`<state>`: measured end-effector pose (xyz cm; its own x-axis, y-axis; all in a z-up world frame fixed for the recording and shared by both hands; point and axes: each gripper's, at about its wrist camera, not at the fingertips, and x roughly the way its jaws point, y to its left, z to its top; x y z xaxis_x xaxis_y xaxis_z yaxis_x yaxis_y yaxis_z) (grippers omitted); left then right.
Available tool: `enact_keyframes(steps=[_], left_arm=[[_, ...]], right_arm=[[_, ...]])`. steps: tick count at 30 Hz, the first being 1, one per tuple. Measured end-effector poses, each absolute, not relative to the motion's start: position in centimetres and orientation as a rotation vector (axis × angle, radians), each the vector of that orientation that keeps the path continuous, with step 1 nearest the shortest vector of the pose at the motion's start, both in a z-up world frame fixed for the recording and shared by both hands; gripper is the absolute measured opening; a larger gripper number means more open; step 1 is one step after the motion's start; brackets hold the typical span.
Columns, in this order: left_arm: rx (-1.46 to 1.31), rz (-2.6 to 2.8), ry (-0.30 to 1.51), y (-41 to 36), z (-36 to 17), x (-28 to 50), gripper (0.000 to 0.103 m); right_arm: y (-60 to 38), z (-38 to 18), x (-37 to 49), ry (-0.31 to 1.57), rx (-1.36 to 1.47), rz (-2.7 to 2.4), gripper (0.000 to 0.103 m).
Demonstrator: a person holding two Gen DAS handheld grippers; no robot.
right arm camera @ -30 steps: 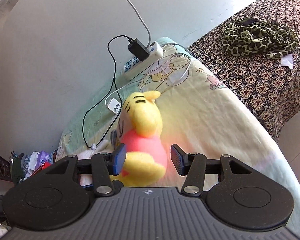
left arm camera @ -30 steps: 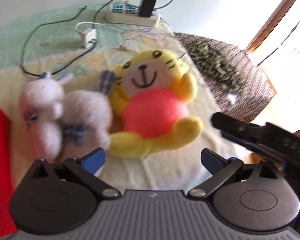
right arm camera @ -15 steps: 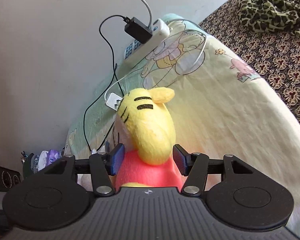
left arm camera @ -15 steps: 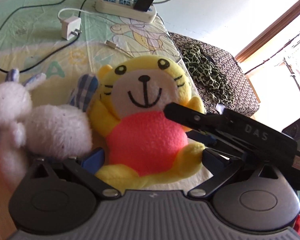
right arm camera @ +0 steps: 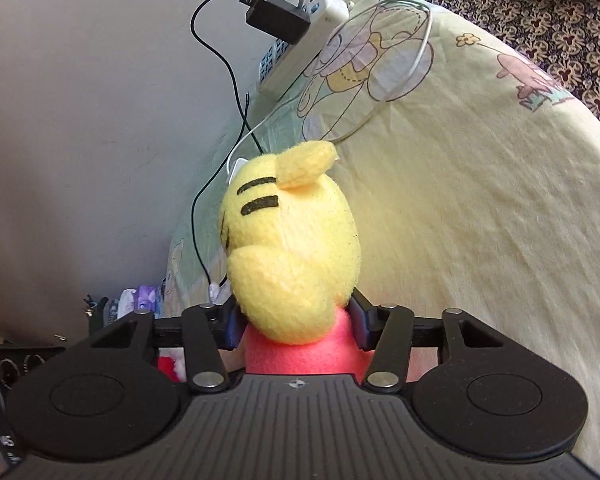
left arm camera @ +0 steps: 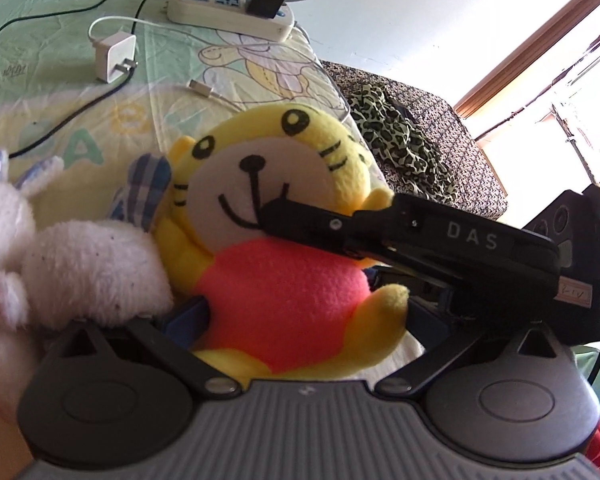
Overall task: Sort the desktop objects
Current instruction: 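Grasp the yellow tiger plush with both grippers, then lift the yellow tiger plush and carry it over the red box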
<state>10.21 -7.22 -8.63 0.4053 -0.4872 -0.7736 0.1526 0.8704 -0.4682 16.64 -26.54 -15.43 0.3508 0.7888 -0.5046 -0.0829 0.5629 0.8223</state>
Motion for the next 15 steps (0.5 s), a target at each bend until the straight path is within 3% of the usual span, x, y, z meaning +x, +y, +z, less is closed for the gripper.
enact_keyframes(steps=[15], left_arm=[[-0.225,-0.461,1.144,-9.2,-7.9,4.5,0.100]], right_arm=[[-28.4,-13.1,9.1,1.113,0.715,0.658,0.051]])
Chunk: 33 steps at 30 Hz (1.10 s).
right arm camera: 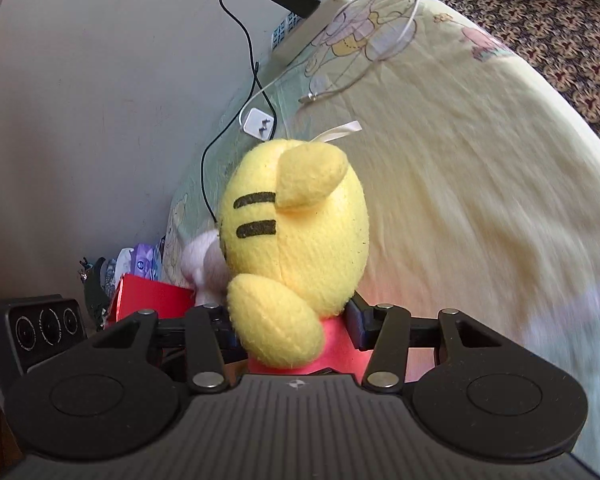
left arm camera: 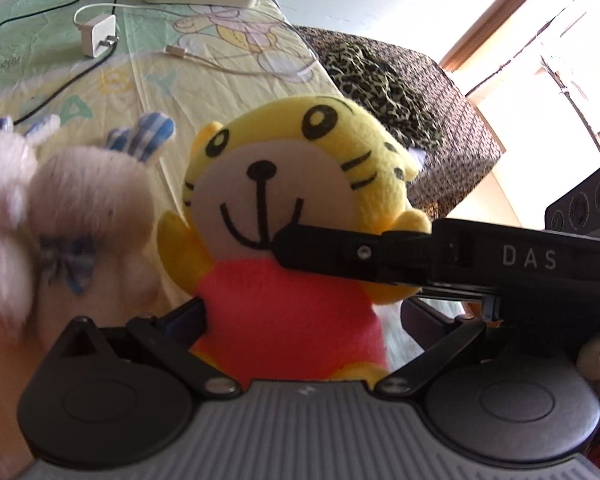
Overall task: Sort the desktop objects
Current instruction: 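Lift the yellow tiger plush and carry it over the red box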
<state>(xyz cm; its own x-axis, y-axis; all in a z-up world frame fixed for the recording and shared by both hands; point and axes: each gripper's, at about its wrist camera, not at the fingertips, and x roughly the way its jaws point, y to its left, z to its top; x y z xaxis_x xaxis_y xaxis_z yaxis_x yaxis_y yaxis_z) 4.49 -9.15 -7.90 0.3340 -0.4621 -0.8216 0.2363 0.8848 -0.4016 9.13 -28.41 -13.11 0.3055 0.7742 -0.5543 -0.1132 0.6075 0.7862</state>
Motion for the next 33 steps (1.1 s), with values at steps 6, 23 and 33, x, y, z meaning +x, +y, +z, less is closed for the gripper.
enact_keyframes(steps=[6,23,33], left_arm=[[-0.115,-0.479,1.152,-9.6,-7.3,0.4,0.100],[0.000,-0.608,1.124,-5.0,-4.9,-7.9,0.099],[0.025,-0.740,1.049,1.7,-2.1,-10.4,0.099]], right_arm=[[-27.7,-12.6,6.3,1.126,0.689,0.662,0.051],[-22.2,-9.7,-1.2,1.091,0.632,0.630,0.051],[-17.4,-7.2,-5.6,1.011,0.684,0.554,0.051]])
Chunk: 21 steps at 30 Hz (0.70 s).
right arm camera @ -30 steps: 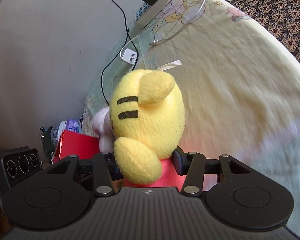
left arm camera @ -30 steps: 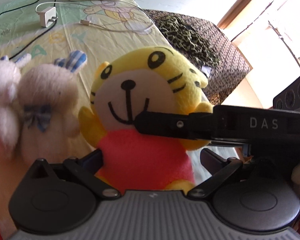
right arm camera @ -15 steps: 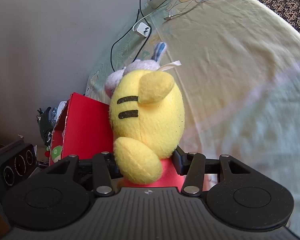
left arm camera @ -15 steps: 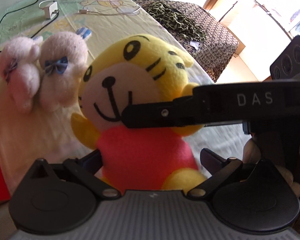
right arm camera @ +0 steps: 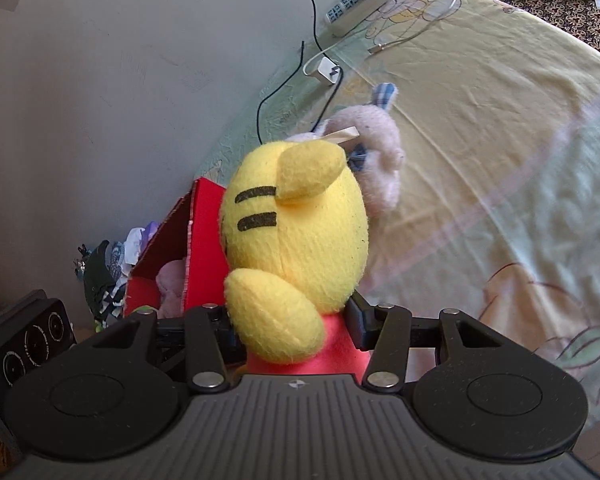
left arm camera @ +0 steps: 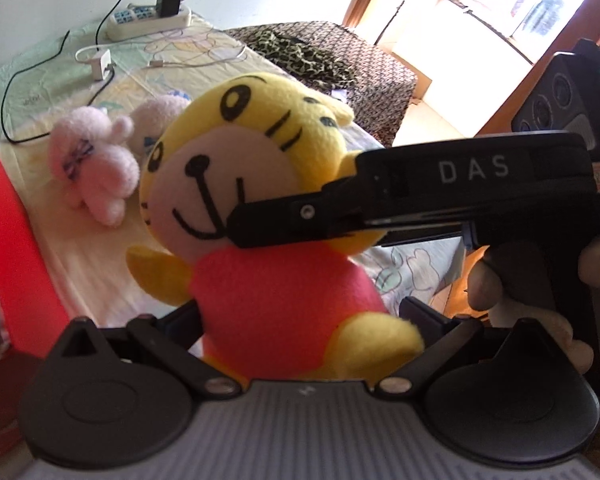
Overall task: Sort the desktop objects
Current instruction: 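Lift the yellow tiger plush and carry it over the red box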
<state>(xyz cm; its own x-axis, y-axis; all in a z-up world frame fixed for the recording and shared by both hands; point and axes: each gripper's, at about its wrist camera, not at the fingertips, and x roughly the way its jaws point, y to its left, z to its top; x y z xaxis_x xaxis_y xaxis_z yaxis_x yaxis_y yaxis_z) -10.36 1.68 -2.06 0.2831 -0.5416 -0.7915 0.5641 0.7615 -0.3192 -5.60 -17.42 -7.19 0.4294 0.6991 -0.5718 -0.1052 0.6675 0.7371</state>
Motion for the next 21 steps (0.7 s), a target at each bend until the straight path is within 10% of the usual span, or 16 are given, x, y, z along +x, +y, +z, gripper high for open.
enact_keyframes(steps=[21], left_arm=[[-0.081,-0.727,0.786,16.1,4.8,-8.9,0.099]], right_arm=[[-4.7,0.9,-5.1,0.800,0.580,0.655,0.052]])
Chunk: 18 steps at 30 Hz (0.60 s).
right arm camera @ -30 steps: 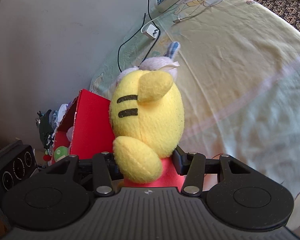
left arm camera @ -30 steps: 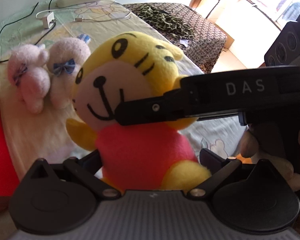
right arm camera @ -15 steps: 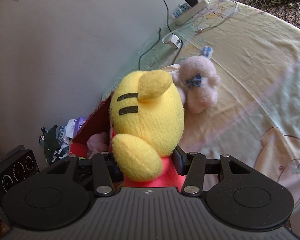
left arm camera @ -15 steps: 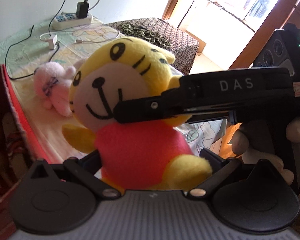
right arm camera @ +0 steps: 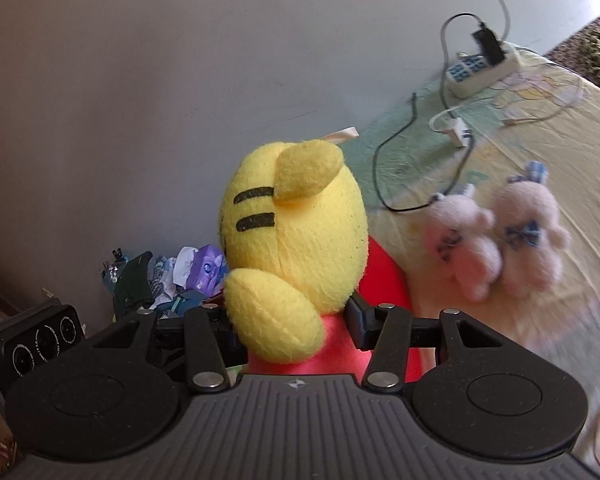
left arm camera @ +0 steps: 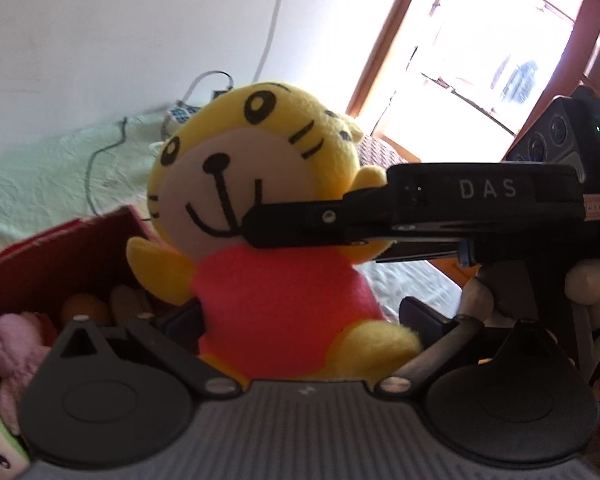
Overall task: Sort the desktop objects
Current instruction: 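Lift the yellow tiger plush and carry it over the red box, then lower the yellow tiger plush into the red box with both grippers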
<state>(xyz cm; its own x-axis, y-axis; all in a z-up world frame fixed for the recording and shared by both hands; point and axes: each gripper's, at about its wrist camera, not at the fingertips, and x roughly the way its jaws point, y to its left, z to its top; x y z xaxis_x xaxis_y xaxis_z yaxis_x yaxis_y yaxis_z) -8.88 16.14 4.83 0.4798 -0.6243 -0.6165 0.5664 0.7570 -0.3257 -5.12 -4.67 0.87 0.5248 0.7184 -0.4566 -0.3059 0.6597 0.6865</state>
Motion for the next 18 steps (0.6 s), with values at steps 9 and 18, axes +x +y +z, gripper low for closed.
enact_keyframes(steps=[9,18], left_arm=[[-0.099,-0.589,0.821,20.3,2.8,-7.1,0.099],[-0.117,-0.557,0.920,21.7,-0.1,-6.0,0.099]], right_arm=[[1.1,-0.7,-3.2,0.863,0.485,0.697,0.052],[3.8,-2.4,-2.2,0.969,0.380,0.677,0.051]])
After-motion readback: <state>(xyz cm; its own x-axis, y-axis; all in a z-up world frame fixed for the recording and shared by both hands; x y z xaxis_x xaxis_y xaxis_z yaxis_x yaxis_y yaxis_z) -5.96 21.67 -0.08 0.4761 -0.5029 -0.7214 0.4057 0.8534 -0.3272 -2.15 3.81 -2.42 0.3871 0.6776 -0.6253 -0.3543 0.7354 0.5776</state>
